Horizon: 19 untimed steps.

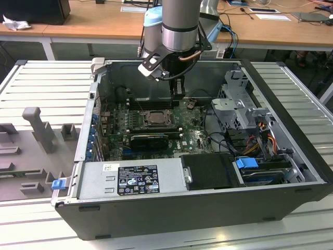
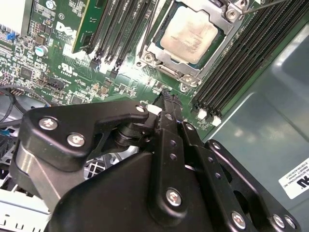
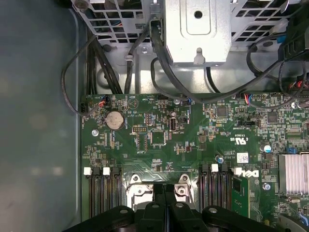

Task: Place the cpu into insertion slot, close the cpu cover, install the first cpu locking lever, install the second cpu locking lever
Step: 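Close the cpu cover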

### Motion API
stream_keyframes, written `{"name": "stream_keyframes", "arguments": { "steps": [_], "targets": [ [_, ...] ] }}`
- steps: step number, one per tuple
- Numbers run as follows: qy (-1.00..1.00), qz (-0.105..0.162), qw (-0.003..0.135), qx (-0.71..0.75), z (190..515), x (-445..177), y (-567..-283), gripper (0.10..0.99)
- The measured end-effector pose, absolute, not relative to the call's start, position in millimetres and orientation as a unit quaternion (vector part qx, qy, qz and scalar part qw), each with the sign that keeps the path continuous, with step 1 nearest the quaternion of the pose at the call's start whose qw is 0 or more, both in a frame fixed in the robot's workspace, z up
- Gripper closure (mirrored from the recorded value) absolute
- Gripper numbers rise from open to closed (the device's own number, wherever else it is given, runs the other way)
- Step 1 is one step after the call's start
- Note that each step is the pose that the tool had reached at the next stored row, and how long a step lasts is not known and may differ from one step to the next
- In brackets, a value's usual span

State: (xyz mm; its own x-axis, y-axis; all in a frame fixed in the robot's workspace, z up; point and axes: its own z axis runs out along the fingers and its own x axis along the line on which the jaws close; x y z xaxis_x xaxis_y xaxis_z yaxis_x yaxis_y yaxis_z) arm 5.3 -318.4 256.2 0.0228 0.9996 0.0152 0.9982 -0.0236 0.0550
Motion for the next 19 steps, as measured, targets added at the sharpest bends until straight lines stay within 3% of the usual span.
{"name": "stream_keyframes", "arguments": {
  "steps": [19],
  "targets": [
    [0.698, 0.026, 0.013, 0.715, 254, -24, -318, 0.980]
  ]
}}
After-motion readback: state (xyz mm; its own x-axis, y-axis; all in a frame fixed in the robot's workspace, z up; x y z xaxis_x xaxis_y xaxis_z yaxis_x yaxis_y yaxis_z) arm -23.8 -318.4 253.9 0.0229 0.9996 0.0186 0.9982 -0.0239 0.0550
